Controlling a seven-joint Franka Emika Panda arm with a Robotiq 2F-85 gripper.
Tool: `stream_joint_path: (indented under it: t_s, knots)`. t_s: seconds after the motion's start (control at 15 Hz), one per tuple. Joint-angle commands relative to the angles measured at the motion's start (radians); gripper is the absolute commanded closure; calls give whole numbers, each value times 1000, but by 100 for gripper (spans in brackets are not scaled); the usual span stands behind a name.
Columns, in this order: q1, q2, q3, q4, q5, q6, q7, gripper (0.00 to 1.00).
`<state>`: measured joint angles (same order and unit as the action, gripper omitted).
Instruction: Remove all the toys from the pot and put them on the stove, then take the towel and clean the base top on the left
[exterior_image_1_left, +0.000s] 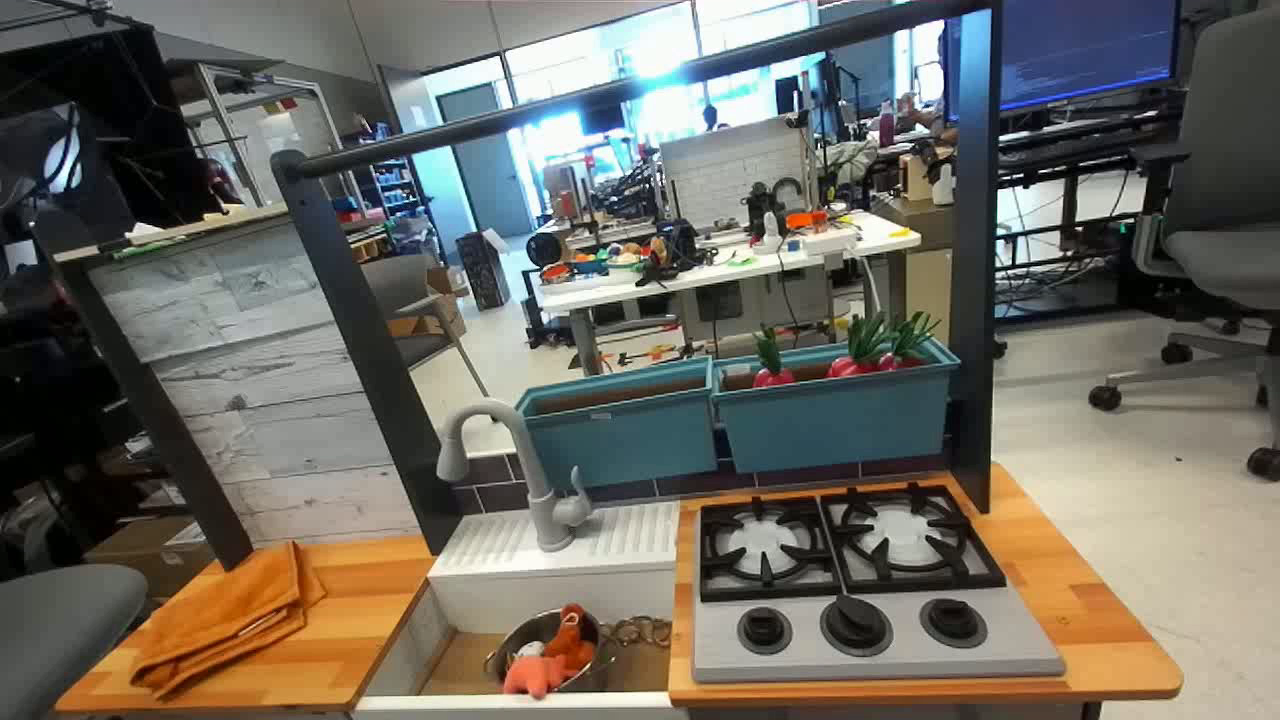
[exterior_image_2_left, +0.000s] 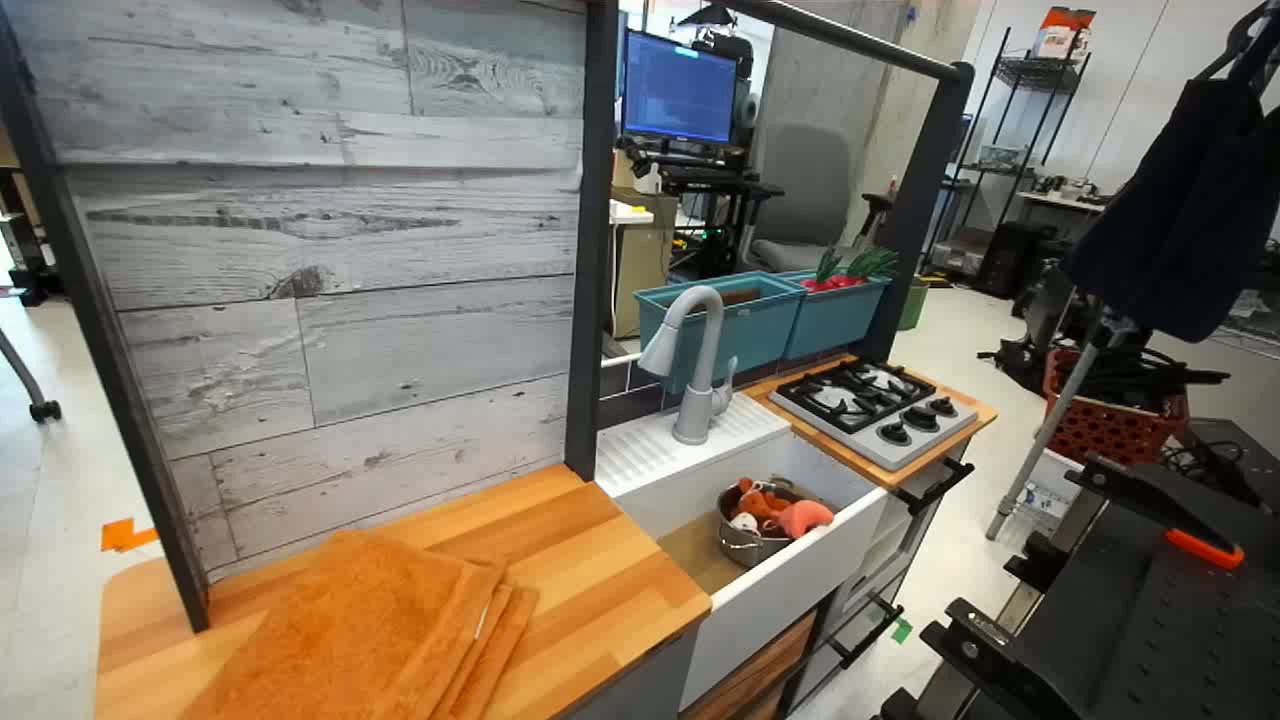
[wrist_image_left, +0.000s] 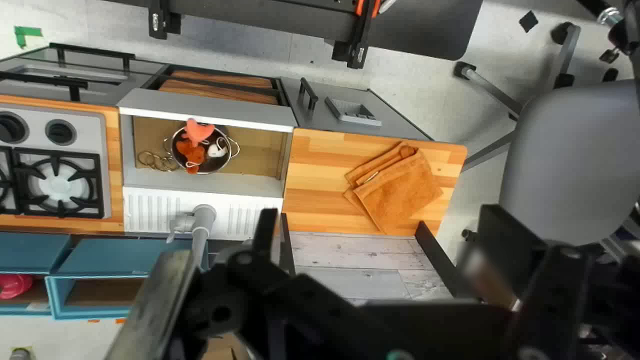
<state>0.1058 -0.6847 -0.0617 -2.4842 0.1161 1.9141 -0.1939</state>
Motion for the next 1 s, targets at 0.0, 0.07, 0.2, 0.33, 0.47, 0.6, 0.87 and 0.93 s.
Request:
stream_joint_path:
  t_s: [0.0, 0.07, 0.2, 0.33, 0.47, 0.6, 0.87, 0.93]
  knots:
    - [-9, 1, 7, 4, 5, -4, -4, 0]
    - [-9, 1, 7, 5, 5, -4, -4, 0]
    - [-6, 18, 7, 12, 23, 3, 8, 0]
    - [-5, 103, 25, 19, 68, 85, 74, 0]
    - [-11, 216, 49, 11, 93, 231, 140, 0]
    - [-19, 310, 63, -4, 107, 405, 184, 0]
    - [-83, 587, 114, -1, -41, 717, 348, 0]
    - [-108, 661, 124, 15, -117, 762, 428, 0]
